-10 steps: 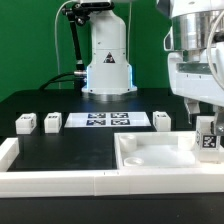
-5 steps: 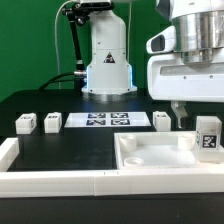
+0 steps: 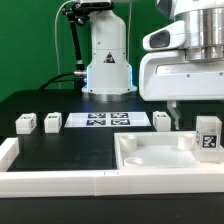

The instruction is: Assemble square table

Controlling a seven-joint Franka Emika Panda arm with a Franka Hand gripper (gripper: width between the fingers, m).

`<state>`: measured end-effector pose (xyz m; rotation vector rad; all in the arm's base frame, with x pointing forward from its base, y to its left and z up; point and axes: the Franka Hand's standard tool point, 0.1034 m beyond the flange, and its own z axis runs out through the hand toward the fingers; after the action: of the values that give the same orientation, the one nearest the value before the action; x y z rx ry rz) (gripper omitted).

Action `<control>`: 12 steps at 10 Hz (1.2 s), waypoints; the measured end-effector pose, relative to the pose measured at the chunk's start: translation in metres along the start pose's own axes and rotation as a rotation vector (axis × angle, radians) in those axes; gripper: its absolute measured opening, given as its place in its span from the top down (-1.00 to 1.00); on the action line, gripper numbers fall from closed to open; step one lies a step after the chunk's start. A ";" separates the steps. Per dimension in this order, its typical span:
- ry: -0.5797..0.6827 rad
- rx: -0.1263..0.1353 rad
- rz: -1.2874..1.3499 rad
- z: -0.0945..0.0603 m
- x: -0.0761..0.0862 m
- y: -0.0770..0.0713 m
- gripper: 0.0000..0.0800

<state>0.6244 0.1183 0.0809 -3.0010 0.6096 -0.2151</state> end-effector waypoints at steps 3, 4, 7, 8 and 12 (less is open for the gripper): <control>0.007 -0.019 -0.207 0.000 -0.001 -0.001 -0.62; 0.013 -0.024 -0.244 0.000 -0.001 -0.002 -0.62; 0.022 -0.026 -0.271 0.001 -0.001 -0.001 0.03; 0.022 -0.025 -0.271 0.001 -0.001 -0.001 0.28; 0.022 -0.023 -0.209 0.001 0.000 -0.001 0.28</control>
Offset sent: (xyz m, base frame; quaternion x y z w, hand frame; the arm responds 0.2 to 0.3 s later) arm -0.0028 0.0038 -0.0008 -0.0217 0.0101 -0.1166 0.9929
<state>0.6245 0.1191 0.0800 -3.0869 0.3004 -0.2554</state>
